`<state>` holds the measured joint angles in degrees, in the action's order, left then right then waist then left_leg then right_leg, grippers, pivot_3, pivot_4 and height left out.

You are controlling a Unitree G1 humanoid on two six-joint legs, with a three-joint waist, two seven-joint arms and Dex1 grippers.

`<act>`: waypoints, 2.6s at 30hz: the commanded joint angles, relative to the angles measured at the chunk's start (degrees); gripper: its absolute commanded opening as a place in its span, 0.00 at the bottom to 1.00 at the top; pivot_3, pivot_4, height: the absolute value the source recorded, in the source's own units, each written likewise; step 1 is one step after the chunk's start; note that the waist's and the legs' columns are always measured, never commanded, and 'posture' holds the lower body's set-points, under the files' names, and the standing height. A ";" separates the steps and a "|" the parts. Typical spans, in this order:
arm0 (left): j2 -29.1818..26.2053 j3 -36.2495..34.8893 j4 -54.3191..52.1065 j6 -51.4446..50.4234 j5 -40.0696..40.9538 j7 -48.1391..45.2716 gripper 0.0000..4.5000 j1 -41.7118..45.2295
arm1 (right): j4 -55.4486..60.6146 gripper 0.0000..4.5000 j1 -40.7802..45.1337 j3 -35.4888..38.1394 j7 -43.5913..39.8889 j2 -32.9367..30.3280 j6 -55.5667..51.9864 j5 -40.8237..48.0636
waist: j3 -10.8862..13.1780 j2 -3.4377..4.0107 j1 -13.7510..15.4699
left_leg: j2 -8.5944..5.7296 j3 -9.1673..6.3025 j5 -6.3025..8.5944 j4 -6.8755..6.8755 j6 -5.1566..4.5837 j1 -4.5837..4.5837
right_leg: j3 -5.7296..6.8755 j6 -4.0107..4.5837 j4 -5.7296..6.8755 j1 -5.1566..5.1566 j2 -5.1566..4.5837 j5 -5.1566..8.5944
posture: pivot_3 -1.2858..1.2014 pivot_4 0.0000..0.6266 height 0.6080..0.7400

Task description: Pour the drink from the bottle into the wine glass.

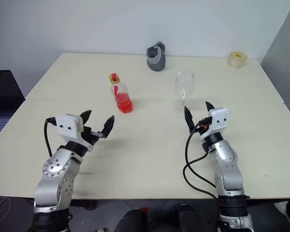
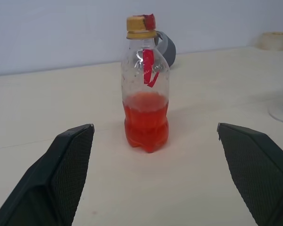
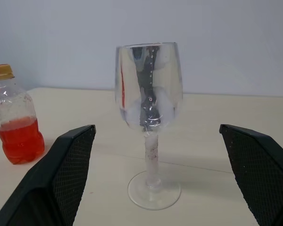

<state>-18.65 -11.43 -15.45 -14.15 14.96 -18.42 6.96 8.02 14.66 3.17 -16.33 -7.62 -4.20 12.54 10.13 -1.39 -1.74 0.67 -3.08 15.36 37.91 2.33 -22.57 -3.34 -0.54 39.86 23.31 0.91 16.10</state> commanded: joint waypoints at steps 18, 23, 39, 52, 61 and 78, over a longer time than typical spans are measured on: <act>0.30 -0.45 2.75 3.94 0.87 0.07 1.00 4.66 | 3.87 1.00 -0.38 -3.08 -6.30 -1.81 -0.83 2.66 | 0.00 0.00 0.01 | -0.01 -0.01 0.00 0.01 0.00 0.00 | 0.01 0.00 0.00 0.00 0.00 0.00 | 0.52 0.24 1.00; 0.34 1.81 13.49 2.86 -3.00 1.96 1.00 10.83 | 7.88 1.00 -1.29 -7.33 -11.28 -3.45 -6.20 5.74 | 0.00 -0.01 0.02 | -0.02 -0.01 0.00 0.02 0.00 0.01 | 0.01 0.00 0.00 -0.02 0.01 0.00 | 0.52 0.24 1.00; 1.08 4.92 39.90 8.47 -6.75 0.66 1.00 26.41 | 11.72 1.00 -0.15 -11.21 -16.05 -7.29 -12.12 6.03 | 0.00 -0.03 0.07 | -0.05 -0.06 0.00 0.06 0.00 -0.04 | 0.09 -0.01 -0.01 -0.02 0.01 0.00 | 0.52 0.24 1.00; 0.92 5.78 59.97 15.82 -9.13 -0.87 1.00 37.92 | 13.50 1.00 0.96 -12.02 -16.00 -7.69 -14.16 6.33 | 0.01 -0.04 0.09 | -0.07 -0.19 -0.01 0.11 0.00 -0.22 | 0.78 0.00 -0.05 -0.01 -0.02 -0.01 | 0.52 0.24 1.00; 1.58 4.89 71.77 20.33 -8.72 -1.79 1.00 45.12 | 14.07 1.00 1.17 -12.29 -15.74 -7.24 -14.55 6.35 | 0.02 -0.05 0.09 | -0.10 -0.20 -0.01 0.14 0.01 -0.26 | 0.86 0.00 -0.05 -0.01 -0.02 0.00 | 0.52 0.24 1.00; 2.60 0.95 85.77 24.08 -7.65 -2.83 0.96 53.21 | 13.47 1.00 1.98 -12.54 -15.65 -6.10 -14.14 5.91 | 0.02 -0.06 0.07 | -0.11 -0.21 -0.01 0.16 0.01 -0.27 | 0.89 0.00 -0.03 -0.01 -0.02 -0.01 | 0.52 0.24 1.00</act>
<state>-16.06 -9.52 70.20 8.30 6.65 -20.82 58.11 19.55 16.14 -9.30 -32.11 -13.98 -19.25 18.24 10.15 -1.45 -1.68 0.56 -3.29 15.35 38.07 2.33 -22.84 -2.44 -0.55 39.83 23.30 0.89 16.10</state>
